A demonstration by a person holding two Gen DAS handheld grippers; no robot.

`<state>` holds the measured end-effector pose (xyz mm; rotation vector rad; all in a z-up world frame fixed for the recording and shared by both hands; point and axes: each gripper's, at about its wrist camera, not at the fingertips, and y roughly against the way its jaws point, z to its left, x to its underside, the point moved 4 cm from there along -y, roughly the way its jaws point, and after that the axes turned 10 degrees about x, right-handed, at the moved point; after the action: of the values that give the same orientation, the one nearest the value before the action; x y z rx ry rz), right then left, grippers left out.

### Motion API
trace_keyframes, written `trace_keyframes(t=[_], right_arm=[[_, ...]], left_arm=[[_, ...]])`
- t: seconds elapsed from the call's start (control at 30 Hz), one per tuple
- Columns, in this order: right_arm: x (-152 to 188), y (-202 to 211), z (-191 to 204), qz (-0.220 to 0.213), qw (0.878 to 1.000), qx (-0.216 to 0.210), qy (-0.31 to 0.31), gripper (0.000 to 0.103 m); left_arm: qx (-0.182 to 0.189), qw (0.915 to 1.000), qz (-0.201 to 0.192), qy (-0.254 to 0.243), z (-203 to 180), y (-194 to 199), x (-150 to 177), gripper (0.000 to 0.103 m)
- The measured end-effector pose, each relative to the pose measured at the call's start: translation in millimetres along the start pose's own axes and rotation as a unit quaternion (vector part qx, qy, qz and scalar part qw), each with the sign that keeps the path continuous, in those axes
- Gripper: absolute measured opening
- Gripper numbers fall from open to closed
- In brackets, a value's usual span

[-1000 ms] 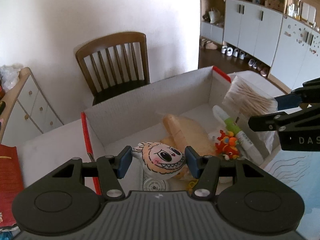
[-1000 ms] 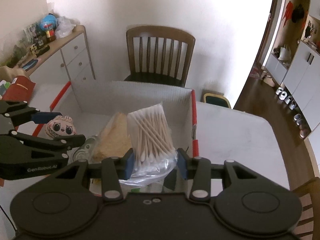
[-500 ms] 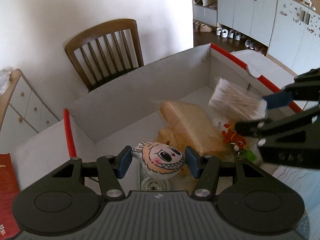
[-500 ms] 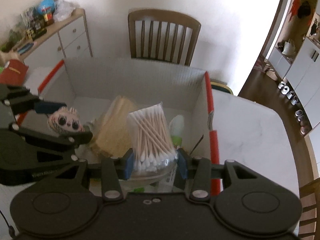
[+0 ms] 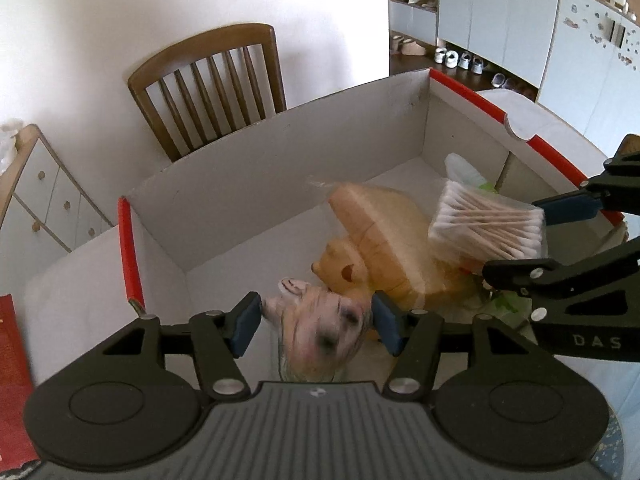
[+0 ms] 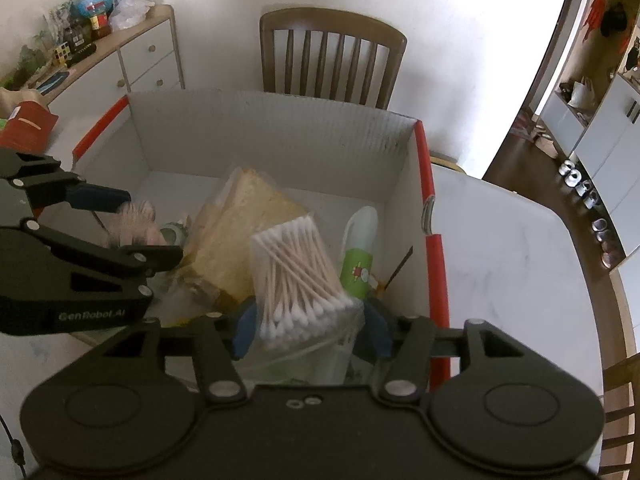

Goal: Organize objects
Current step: 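Open both grippers to drop the plush and swab bag, then withdraw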

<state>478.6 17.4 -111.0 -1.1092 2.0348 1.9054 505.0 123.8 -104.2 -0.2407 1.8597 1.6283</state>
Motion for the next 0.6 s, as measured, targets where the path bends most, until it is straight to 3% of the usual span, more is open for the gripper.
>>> trace_keyframes(t=[0.13, 0.6], right_arm=[[1, 8, -4, -0.009, 1.000, -0.006, 0.000, 0.062], [3, 53, -17, -0.048, 0.999, -0.021, -0.005, 0.064]], left_arm=[[-0.003, 0.9999, -0.006, 0.012, 3, 4, 0, 0.076], [0.004, 0.9981, -0.038, 0.047, 0, 43, 11, 0.076]])
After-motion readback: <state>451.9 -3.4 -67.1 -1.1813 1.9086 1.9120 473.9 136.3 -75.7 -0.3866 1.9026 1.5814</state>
